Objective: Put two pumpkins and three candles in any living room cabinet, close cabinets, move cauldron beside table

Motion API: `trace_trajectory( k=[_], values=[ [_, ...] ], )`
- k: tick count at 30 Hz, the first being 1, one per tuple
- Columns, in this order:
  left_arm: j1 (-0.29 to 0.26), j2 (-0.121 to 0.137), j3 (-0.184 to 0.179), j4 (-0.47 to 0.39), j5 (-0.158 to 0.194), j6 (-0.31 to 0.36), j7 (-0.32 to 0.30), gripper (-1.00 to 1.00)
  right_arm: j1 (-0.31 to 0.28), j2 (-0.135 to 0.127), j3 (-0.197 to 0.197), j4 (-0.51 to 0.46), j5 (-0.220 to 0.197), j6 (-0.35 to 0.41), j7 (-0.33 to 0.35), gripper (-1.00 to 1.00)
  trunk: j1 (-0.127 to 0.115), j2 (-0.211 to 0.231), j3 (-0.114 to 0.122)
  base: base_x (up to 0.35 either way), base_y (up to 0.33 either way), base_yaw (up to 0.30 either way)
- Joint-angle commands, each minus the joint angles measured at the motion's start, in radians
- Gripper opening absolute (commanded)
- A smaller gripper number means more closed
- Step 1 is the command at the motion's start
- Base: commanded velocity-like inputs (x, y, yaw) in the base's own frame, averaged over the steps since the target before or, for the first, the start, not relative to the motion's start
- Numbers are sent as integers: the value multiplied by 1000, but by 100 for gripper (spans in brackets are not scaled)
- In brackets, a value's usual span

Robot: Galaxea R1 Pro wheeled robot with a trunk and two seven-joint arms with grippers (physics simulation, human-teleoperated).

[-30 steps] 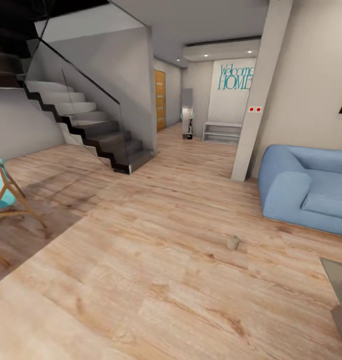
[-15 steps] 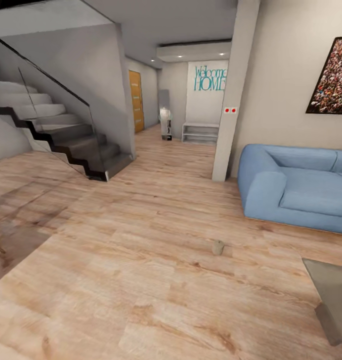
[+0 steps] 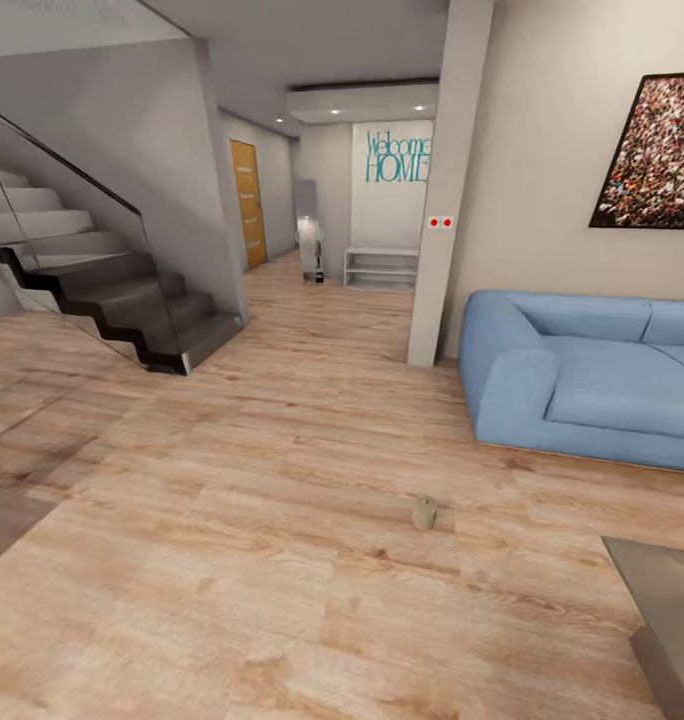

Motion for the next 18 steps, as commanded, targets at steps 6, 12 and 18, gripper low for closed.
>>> trace_trajectory(
  k=[6,12,18],
  values=[
    [-2,0,-7,-4,1,-7,6,100,-1,0,10,2,0,-4,-11,100,1,0,-1,321,-25,-1],
    [-2,0,-7,-4,1,-7,6,100,-1,-3,11,7,4,-4,-8,100,1,0,-1,291,-174,0],
    [-2,0,-7,-4,1,-7,6,100,-1,-2,11,7,1,1,-9,100,1,0,-1,272,-229,0]
  ],
)
